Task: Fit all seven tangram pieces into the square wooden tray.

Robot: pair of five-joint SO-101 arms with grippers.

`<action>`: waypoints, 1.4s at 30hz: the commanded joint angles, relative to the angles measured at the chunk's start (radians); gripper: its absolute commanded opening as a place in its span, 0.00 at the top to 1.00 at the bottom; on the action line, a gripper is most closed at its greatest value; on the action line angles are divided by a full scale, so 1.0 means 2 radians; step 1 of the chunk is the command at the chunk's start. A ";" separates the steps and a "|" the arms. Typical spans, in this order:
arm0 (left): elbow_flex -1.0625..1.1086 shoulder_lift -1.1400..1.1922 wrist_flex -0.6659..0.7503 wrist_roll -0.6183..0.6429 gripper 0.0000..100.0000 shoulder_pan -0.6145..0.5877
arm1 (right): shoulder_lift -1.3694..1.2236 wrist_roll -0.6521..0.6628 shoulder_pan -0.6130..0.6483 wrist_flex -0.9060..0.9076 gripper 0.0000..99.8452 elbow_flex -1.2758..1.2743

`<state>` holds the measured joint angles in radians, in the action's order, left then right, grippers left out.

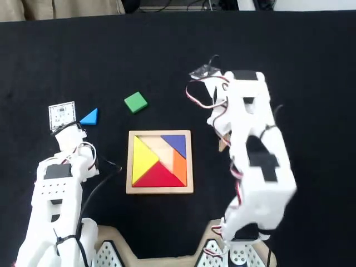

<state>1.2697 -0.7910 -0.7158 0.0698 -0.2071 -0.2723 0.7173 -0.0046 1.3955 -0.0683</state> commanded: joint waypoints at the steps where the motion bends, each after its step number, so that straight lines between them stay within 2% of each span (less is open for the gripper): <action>1: -0.001 -0.010 0.007 0.001 0.97 0.006 | 0.134 0.032 -0.010 -0.065 0.93 -0.092; 6: -0.001 -0.010 0.008 0.000 0.97 0.006 | 0.223 0.020 -0.012 -0.160 0.93 -0.224; 9: -0.001 -0.010 0.008 0.000 0.97 0.005 | 0.251 0.023 -0.025 -0.183 0.93 -0.258; 16: -0.001 -0.010 0.008 0.000 0.97 0.004 | 0.255 0.111 -0.082 -0.179 0.93 -0.261; 22: -0.001 -0.010 0.008 0.000 0.97 0.004 | 0.259 0.176 -0.123 -0.104 0.93 -0.259; 24: -0.001 -0.010 0.008 0.000 0.97 0.004 | 0.257 0.189 -0.124 -0.084 0.92 -0.262; 30: -0.001 -0.010 0.006 0.000 0.97 0.007 | 0.257 0.192 -0.104 -0.077 0.76 -0.286; 35: -0.001 -0.010 0.005 0.000 0.97 0.007 | 0.256 0.182 -0.067 -0.123 0.76 -0.329; 38: -0.001 -0.010 0.005 0.000 0.97 0.007 | 0.256 0.173 -0.061 -0.165 0.75 -0.343; 42: -0.001 -0.010 0.005 0.000 0.97 0.007 | 0.241 0.185 -0.060 -0.174 0.75 -0.331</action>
<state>1.2743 -0.7910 -0.7158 0.0698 -0.2071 0.2064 1.0810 -0.1412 1.0733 -0.7557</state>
